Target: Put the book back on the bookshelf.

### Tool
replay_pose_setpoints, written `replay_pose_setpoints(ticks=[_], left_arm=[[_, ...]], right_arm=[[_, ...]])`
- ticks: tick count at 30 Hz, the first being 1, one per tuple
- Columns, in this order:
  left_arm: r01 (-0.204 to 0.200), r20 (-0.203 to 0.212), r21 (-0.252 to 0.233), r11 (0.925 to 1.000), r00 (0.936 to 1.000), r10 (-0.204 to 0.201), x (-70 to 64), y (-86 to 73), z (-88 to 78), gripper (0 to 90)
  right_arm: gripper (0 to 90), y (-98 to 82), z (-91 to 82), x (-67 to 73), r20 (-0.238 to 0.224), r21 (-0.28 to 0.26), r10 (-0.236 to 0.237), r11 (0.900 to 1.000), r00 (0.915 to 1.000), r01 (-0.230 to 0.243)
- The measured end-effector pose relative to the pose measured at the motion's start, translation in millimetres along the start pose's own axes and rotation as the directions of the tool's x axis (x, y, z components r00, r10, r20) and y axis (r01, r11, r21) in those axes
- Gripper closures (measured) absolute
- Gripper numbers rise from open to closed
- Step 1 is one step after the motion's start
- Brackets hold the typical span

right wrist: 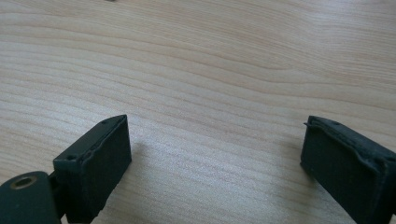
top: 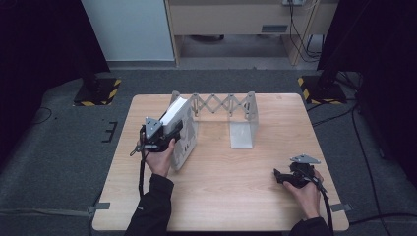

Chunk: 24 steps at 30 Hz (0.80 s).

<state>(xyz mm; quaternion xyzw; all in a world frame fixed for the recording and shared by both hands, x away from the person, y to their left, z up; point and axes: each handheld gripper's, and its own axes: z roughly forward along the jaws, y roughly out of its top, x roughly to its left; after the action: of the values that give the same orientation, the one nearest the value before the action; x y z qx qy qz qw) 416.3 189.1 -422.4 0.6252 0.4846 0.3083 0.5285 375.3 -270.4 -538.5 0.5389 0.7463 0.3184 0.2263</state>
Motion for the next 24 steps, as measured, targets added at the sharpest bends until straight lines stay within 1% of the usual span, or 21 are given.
replay_pose_setpoints(ticks=[2, 3, 4, 5, 6, 7, 8, 10, 12, 14, 15, 17, 22, 23, 24], left_arm=[[0.016, -0.001, 0.001, 0.9999, 0.9999, -0.016, 2.1, 2.4, 4.2, 51.7], [0.017, -0.003, -0.001, 0.9999, 0.9999, -0.017, 2.4, 3.2, 7.0, 51.6], [-0.006, -0.019, -0.006, 1.0, 0.9998, 0.006, 0.6, 3.8, 12.3, 51.6], [-0.014, -0.02, -0.007, 0.9999, 0.9997, 0.014, -1.6, 3.4, 14.6, 51.6], [-0.014, -0.02, -0.007, 0.9999, 0.9997, 0.014, -1.6, 3.4, 14.6, 51.6], [-0.019, -0.019, 0.002, 0.9998, 0.9997, 0.019, -3.7, 3.8, 20.4, 51.6], [-0.019, -0.019, 0.002, 0.9998, 0.9997, 0.019, -3.7, 3.8, 20.4, 51.6], [-0.003, -0.016, -0.003, 1.0, 0.9999, 0.003, -3.9, 2.6, 29.1, 51.6], [0.005, -0.016, -0.007, 1.0, 0.9999, -0.005, -4.7, 2.1, 31.5, 51.6], [0.016, -0.034, -0.015, 0.9997, 0.9993, -0.017, -5.5, 3.1, 38.5, 51.6], [0.016, -0.034, -0.015, 0.9997, 0.9993, -0.017, -5.5, 3.1, 38.5, 51.6], [0.003, -0.052, -0.021, 0.9998, 0.9987, -0.004, -6.2, 3.8, 44.8, 51.6], [-0.008, -0.069, -0.038, 0.9993, 0.9976, 0.005, -6.5, 1.7, 50.1, 51.6], [-0.025, -0.071, -0.044, 0.9987, 0.9972, 0.021, -7.4, -0.1, 51.5, 51.6], [-0.025, -0.071, -0.044, 0.9987, 0.9972, 0.021, -7.4, -0.1, 51.5, 51.5]], right_arm=[[8.6, 0.0, 0.1, -0.1, 0.0, 0.0, -0.001, 1.0, 1.0, 0.001], [8.6, 0.1, 0.3, 0.1, 0.001, 0.0, 0.002, 1.0, 1.0, -0.002], [8.5, 0.2, 0.3, 0.1, 0.001, 0.0, 0.001, 1.0, 1.0, -0.001], [8.6, 0.2, 0.3, 0.1, 0.001, 0.0, 0.001, 1.0, 1.0, -0.001], [8.6, 0.2, 0.3, 0.1, 0.001, 0.0, 0.001, 1.0, 1.0, -0.001], [8.5, 0.1, 0.3, 0.1, 0.001, 0.0, 0.002, 1.0, 1.0, -0.002], [8.5, 0.1, 0.3, 0.1, 0.001, 0.0, 0.002, 1.0, 1.0, -0.002], [8.6, 0.2, 0.3, 0.1, 0.001, 0.0, 0.001, 1.0, 1.0, -0.001], [8.6, 0.2, 0.4, 0.2, 0.001, 0.0, 0.002, 1.0, 1.0, -0.002], [8.6, 0.2, 0.3, 0.1, 0.001, 0.0, 0.001, 1.0, 1.0, -0.001], [8.6, 0.2, 0.3, 0.1, 0.001, 0.0, 0.001, 1.0, 1.0, -0.001], [8.5, 0.2, 0.4, 0.1, 0.001, 0.0, 0.001, 1.0, 1.0, -0.001], [8.6, 0.2, 0.3, 0.1, 0.001, 0.0, 0.001, 1.0, 1.0, -0.001], [8.5, 0.2, 0.4, 0.2, 0.001, 0.0, 0.002, 1.0, 1.0, -0.002], [8.5, 0.2, 0.4, 0.2, 0.001, 0.0, 0.002, 1.0, 1.0, -0.002]])
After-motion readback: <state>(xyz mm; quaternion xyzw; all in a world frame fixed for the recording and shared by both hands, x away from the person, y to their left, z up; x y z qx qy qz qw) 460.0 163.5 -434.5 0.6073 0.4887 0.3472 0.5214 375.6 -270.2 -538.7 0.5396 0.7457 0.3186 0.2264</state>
